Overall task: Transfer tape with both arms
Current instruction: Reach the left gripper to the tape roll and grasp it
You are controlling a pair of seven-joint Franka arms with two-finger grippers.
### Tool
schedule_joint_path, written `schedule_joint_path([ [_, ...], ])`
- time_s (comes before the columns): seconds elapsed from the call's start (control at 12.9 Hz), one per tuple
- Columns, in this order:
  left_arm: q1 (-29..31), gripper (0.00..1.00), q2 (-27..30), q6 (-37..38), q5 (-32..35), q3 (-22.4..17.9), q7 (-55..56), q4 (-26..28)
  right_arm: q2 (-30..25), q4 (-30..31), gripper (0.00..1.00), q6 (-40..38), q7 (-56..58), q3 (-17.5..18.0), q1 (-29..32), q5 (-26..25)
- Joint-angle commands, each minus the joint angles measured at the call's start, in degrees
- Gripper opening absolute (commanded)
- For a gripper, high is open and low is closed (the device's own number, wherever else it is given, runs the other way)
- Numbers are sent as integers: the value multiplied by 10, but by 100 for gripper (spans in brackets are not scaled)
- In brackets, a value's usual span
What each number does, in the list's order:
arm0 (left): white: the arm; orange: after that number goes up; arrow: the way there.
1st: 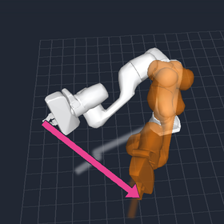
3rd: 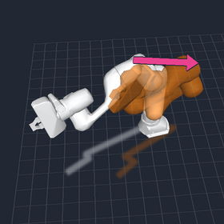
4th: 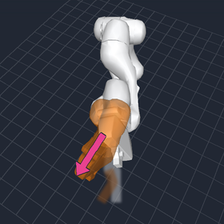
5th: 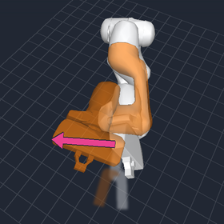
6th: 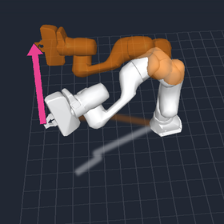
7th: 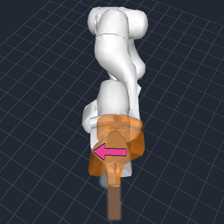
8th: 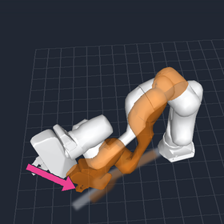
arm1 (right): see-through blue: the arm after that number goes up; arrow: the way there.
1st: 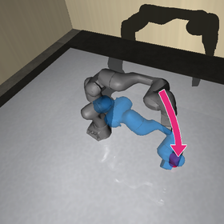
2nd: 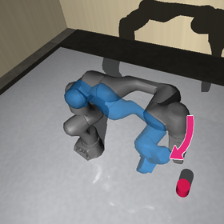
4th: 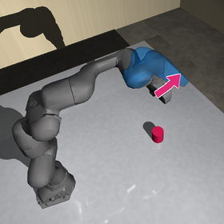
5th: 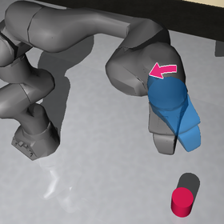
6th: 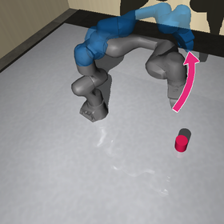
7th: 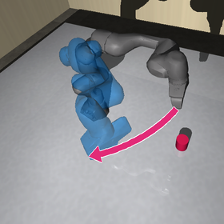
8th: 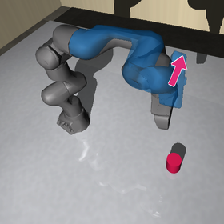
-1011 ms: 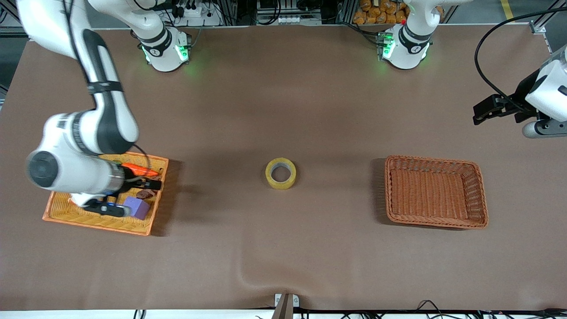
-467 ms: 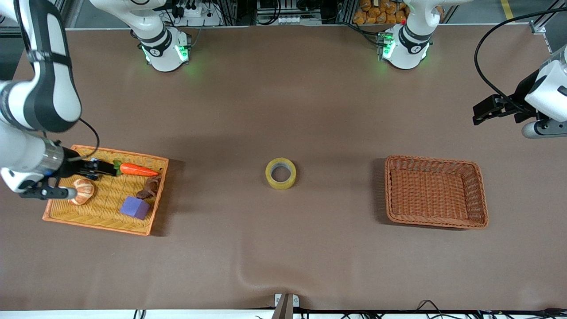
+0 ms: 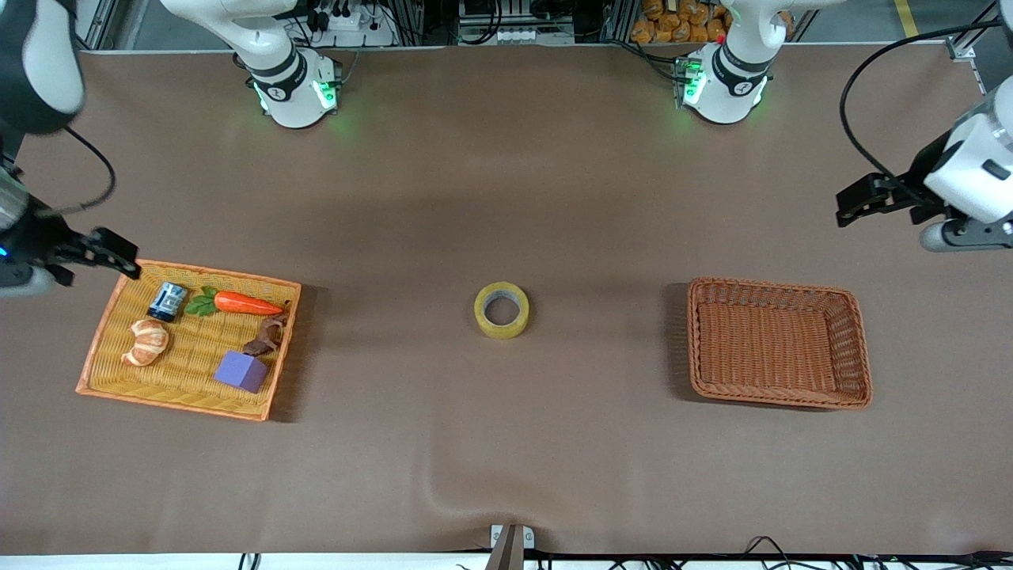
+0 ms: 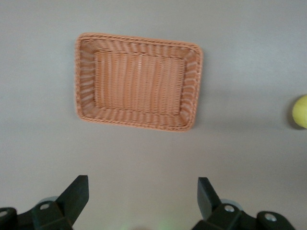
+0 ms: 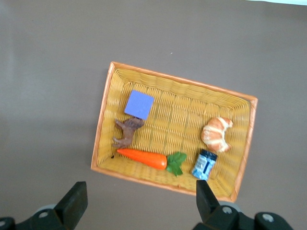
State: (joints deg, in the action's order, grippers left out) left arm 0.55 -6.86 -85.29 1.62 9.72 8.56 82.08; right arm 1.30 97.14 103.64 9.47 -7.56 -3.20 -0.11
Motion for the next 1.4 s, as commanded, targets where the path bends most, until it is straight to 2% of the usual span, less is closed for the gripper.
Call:
schedule_joint_path([
  [0.0, -42, 100, -38, -42, -10, 14, 36, -1, -9, -19, 100, -48, 4, 9, 19, 0],
  [0.23, -121, 100, -103, -125, -22, 18, 110, -1, -10, -86, 100, -125, -15, 8, 22, 0],
  [0.39, -183, 100, -146, -183, -20, 18, 195, -3, -11, -93, 100, -143, -19, 7, 25, 6],
  [0.47, -210, 100, -168, -208, -20, 17, 238, -3, -12, -93, 100, -142, -17, 7, 25, 29],
  [0.7, -293, 100, -250, -298, -13, 14, 361, -5, -8, -100, 100, -144, -18, 7, 28, 35],
  [1.01, -345, 100, -341, -378, -7, 8, 396, -6, -2, -97, 100, -149, -68, 9, 23, 31],
  [1.32, -346, 100, -387, -429, 8, 8, 417, -6, -2, -99, 100, -165, -74, 11, 22, 28],
])
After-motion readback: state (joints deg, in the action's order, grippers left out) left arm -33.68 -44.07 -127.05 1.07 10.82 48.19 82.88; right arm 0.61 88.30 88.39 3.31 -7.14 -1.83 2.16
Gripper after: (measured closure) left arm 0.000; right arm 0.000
